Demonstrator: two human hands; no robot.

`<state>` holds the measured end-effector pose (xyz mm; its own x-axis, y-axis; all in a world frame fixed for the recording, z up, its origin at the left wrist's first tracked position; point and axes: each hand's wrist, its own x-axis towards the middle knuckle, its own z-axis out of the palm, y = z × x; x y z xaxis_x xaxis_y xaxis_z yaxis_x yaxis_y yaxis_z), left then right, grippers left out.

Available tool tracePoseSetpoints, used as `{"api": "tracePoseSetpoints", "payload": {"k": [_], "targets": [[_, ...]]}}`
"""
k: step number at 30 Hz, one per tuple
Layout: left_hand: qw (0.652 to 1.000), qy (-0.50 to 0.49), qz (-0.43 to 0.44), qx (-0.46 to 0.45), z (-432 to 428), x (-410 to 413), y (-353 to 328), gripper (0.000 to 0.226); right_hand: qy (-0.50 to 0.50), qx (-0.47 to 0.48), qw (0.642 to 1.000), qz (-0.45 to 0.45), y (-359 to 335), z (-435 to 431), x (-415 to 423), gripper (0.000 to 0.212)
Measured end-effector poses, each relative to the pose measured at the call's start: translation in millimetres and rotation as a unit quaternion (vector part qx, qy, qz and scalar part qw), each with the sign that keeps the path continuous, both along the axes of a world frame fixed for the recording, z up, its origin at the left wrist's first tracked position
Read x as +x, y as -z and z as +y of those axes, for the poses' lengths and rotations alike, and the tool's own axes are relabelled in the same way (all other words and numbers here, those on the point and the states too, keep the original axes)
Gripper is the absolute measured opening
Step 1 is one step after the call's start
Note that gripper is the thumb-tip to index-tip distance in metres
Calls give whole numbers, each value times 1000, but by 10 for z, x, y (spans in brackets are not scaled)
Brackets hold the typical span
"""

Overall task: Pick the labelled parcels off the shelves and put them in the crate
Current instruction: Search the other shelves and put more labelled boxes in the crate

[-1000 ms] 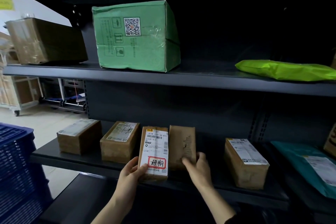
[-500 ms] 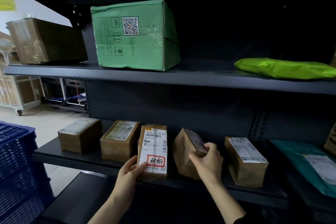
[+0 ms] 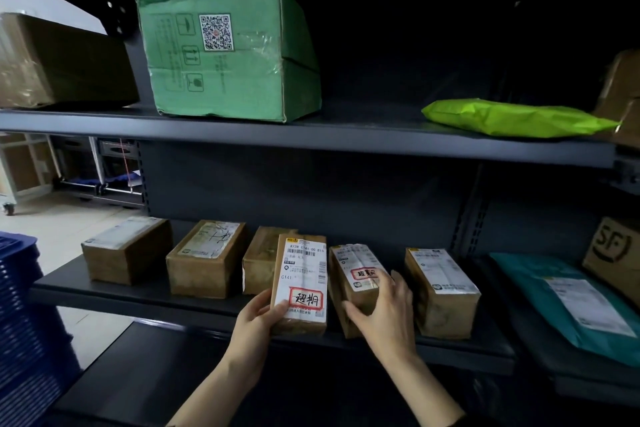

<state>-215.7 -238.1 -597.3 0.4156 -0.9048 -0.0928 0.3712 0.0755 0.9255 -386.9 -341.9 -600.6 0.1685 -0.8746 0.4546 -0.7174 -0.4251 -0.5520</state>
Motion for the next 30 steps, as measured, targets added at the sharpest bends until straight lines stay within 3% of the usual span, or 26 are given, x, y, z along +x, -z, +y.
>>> {"api": "tracePoseSetpoints", "payload": {"k": [4,9,13,22,30], "targets": [[1000,-5,-5,-2,2,-17,-27,41,51,81,995,-19,-85,-25,65,114],[1000,-11,-4,7,-25,-13,3,51,79,117,990,-18,-113,-48,133,100],[1000,-5,16,26,-32,-29,-31,44,62,109,991,-41,-78,27,75,89],[991,-8,67,112,268,30,-783,54,52,146,987,-46,-793,418,64,106],[981,-48,48,183,1130,-33,-1721,25,-17,207,978,-35,-1746,1141,3,109]]}}
